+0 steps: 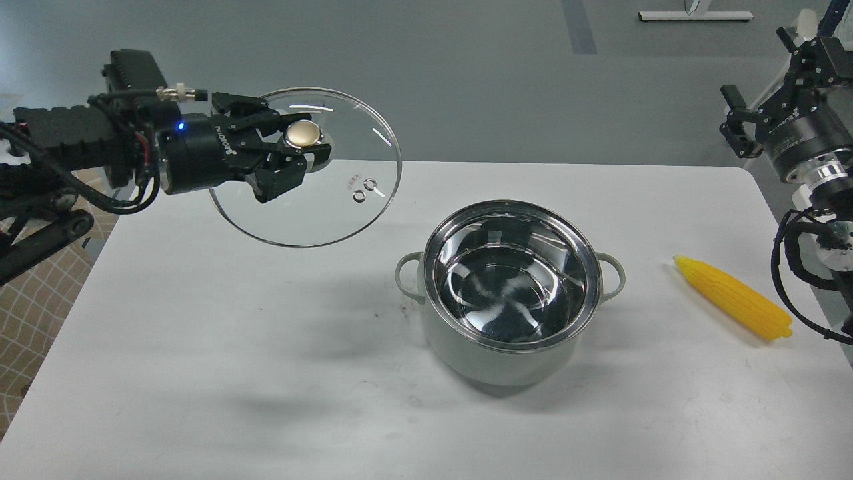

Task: Open pot and put corn in
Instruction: 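Lower the glass lid onto the table beside the pot, release it, then raise the left gripper away from the lid, then grasp the yellow corn cob with the right gripper and lift it, then carry the corn over the open pot and lower it inside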

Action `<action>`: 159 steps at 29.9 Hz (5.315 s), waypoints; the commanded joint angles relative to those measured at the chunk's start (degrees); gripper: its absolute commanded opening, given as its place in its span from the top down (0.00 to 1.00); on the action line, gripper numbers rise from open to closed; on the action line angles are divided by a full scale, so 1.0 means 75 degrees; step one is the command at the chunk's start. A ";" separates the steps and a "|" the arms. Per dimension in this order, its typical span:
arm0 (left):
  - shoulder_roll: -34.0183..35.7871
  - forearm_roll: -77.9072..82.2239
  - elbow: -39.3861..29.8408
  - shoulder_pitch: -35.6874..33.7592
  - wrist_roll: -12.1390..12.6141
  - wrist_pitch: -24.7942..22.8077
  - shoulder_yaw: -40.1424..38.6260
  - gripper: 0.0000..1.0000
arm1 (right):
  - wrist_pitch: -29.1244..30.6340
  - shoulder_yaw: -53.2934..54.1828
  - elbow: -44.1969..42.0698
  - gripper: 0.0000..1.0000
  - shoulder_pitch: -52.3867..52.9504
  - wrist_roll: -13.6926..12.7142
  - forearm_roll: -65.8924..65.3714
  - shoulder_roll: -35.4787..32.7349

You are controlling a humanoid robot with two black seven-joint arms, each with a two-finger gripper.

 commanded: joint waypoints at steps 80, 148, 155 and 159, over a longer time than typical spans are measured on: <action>-0.1547 -1.0794 0.1495 -0.0637 0.0001 -0.2768 -0.1351 0.06 | -0.2085 -0.5481 0.2746 0.00 0.1737 0.0000 -1.2803 -0.3329; -0.1652 -1.0771 0.1202 -0.0567 0.0001 -0.2756 -0.1351 0.06 | -0.0351 -0.8013 0.5300 0.80 0.5921 0.0000 -1.1293 -0.0153; -0.1652 -1.0759 0.1214 -0.0567 0.0001 -0.2756 -0.1339 0.06 | -0.0363 -0.8529 0.5500 0.73 0.5816 0.0000 -1.1281 0.0245; -0.1652 -1.0759 0.1214 -0.0567 0.0001 -0.2756 -0.1351 0.06 | -0.0363 -0.8552 0.5512 0.63 0.5663 0.0000 -1.1258 0.0339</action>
